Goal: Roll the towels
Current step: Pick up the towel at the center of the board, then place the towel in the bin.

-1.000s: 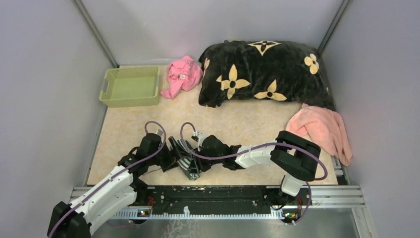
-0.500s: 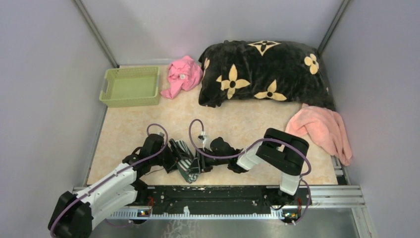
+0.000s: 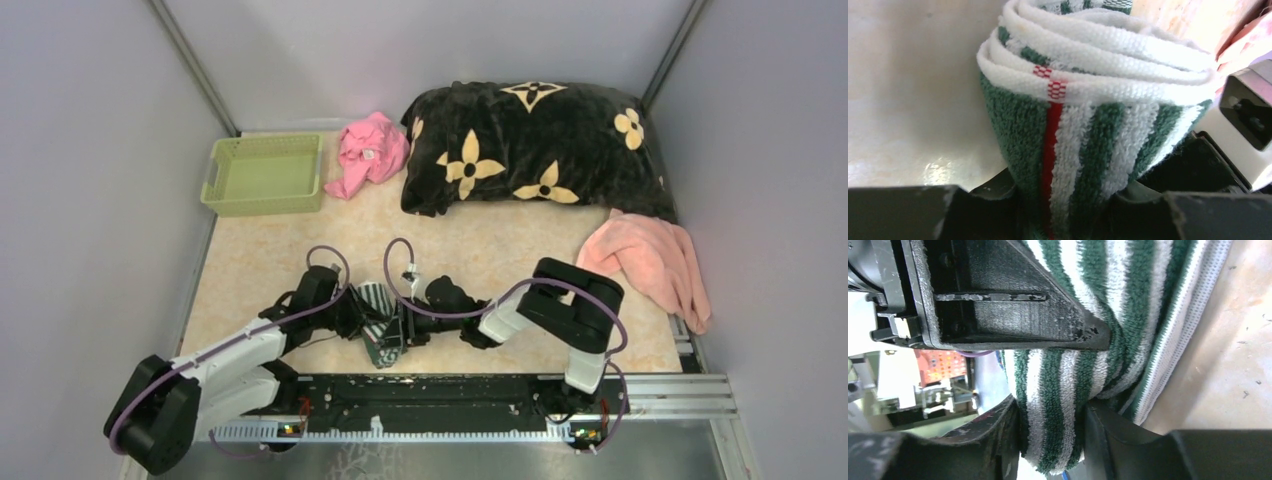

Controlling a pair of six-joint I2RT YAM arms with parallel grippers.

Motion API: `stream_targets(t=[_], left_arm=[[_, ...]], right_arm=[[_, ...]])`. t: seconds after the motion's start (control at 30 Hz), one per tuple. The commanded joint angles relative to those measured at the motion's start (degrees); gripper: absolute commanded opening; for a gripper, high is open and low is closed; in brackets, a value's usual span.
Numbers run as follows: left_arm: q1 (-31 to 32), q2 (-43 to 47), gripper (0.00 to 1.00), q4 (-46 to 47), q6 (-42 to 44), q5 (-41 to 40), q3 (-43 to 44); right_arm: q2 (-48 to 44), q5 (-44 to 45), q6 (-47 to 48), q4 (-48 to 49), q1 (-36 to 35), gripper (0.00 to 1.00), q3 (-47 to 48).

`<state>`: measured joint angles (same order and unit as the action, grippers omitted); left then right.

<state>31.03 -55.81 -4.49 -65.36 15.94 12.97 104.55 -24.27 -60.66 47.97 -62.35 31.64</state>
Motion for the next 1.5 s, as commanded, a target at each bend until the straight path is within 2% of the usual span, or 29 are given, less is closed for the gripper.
stream_targets(t=[0.0,0.17,0.43,0.47,0.5,0.53,0.77,0.93,1.07,1.33,1.47], left_arm=[[-0.4,-4.0,0.28,1.4,5.7,-12.3,4.2],[-4.8,-8.5,0.22,-1.2,16.2,-13.0,12.8],[-19.4,-17.4,0.18,-5.0,31.6,-1.8,30.1],[-20.7,-18.8,0.18,-6.4,33.2,-1.8,33.4],[-21.6,-20.3,0.18,-7.5,34.9,-1.6,36.8],[-22.5,-21.9,0.18,-8.5,36.6,-1.1,40.4],[-30.5,-35.3,0.18,-13.8,44.0,3.1,65.2],[-37.8,-48.3,0.18,-16.7,46.6,11.8,81.9],[-41.1,-60.6,0.17,-19.4,49.7,18.3,95.3],[-45.0,-79.7,0.18,-29.8,55.1,21.3,114.2],[-46.9,-84.6,0.18,-34.1,57.8,21.6,117.0]], right_arm=[[-4.2,2.2,8.8,-23.9,-1.9,0.46,1.5],[-15.2,10.0,18.3,-41.2,-1.5,0.61,7.1],[-30.2,18.5,30.9,-56.3,4.7,0.69,10.0],[-32.2,19.2,32.3,-57.5,5.8,0.83,9.9],[-33.4,19.7,33.5,-58.4,6.8,0.89,9.7],[-34.4,20.1,34.7,-59.1,7.9,0.92,9.6],[-36.8,20.8,41.0,-59.8,12.7,0.93,8.5],[-33.3,22.6,44.7,-61.5,13.0,0.93,9.8],[-31.0,22.5,46.8,-61.6,13.3,0.93,10.7],[-25.8,22.2,47.0,-61.0,13.7,0.93,12.6],[-23.9,22.5,47.2,-61.6,13.8,0.93,13.4]])
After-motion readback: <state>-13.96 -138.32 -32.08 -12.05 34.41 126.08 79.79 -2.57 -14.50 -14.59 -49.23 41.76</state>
